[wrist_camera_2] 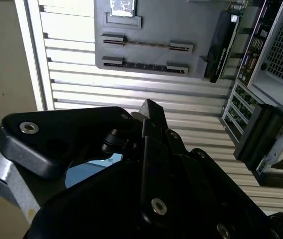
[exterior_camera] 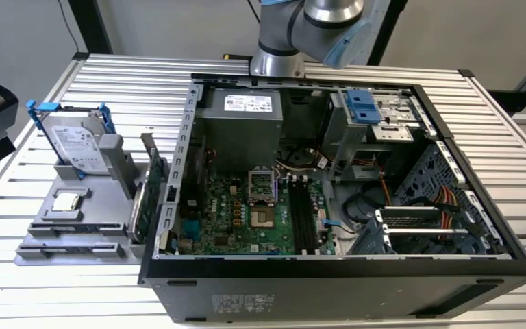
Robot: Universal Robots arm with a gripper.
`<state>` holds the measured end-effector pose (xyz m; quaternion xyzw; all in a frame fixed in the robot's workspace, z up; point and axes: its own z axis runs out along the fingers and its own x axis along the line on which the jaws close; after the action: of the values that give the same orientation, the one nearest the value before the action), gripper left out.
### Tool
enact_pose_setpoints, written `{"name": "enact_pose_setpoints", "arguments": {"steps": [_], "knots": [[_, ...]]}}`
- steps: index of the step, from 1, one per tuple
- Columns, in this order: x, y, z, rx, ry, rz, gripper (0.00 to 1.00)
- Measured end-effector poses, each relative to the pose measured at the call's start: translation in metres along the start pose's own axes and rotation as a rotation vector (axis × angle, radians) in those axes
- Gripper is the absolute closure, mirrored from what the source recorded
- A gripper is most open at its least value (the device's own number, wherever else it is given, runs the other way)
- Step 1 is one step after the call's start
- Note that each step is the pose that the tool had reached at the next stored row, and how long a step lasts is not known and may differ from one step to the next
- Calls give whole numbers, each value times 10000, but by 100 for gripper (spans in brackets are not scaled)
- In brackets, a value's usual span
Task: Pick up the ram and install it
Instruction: 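Pick up the ram and move it above insertion slot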
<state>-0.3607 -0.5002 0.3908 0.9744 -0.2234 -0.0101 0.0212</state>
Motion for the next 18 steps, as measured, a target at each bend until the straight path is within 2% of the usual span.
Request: {"name": "enact_pose_setpoints", "arguments": {"steps": [11, 15, 18], "knots": [[-4, -7, 0, -1, 5, 0, 100], [-3, -8, -1, 14, 40, -6, 100], [-4, -8, -1, 41, 94, -12, 100]]}}
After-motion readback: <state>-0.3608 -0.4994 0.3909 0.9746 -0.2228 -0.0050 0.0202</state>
